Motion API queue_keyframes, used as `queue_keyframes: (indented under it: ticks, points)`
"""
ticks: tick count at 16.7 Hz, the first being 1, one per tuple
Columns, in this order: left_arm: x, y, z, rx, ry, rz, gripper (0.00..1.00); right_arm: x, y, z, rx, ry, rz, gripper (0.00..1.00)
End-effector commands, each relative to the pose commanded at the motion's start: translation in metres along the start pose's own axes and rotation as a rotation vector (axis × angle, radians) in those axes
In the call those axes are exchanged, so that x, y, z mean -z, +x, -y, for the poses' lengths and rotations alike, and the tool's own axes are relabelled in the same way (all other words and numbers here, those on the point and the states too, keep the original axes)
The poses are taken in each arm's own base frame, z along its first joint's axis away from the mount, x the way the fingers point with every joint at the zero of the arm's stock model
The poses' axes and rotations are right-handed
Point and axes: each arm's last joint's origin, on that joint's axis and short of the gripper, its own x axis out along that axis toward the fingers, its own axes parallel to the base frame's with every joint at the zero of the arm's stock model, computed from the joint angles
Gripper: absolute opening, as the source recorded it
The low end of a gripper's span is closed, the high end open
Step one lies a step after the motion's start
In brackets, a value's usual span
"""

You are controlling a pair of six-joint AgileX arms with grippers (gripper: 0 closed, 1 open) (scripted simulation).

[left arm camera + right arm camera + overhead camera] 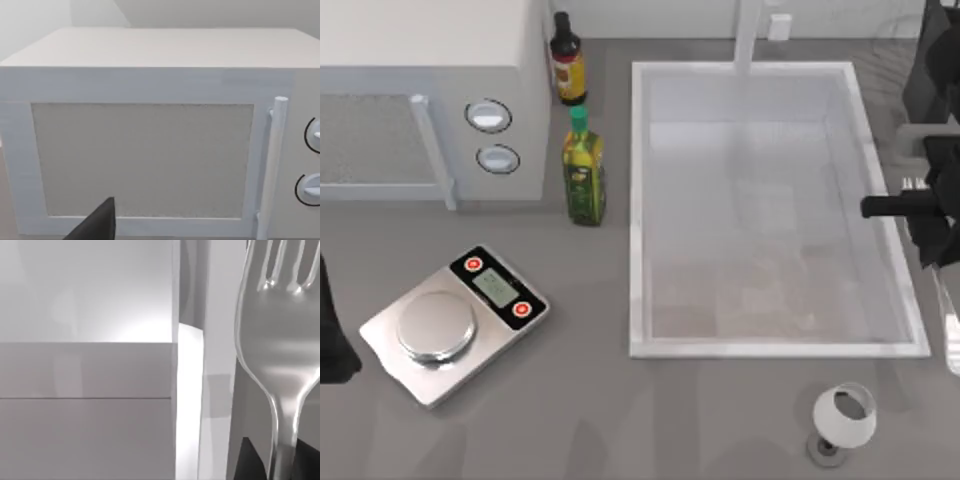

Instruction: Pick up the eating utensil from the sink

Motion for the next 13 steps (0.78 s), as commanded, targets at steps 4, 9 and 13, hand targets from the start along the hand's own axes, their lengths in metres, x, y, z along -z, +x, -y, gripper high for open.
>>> queue_keyframes:
  ticks: [4,9,13]
  points:
    - [0.0,0.0,0.0,0.0,0.0,0.0,1.0,0.0,0.0,0.0,0.0,0.0,0.0,0.15]
    - [0.0,0.0,0.0,0.0,0.0,0.0,1.0,0.0,0.0,0.0,0.0,0.0,0.0,0.53]
    - [0.0,0.0,0.0,0.0,0.0,0.0,1.0,0.0,0.0,0.0,0.0,0.0,0.0,0.83]
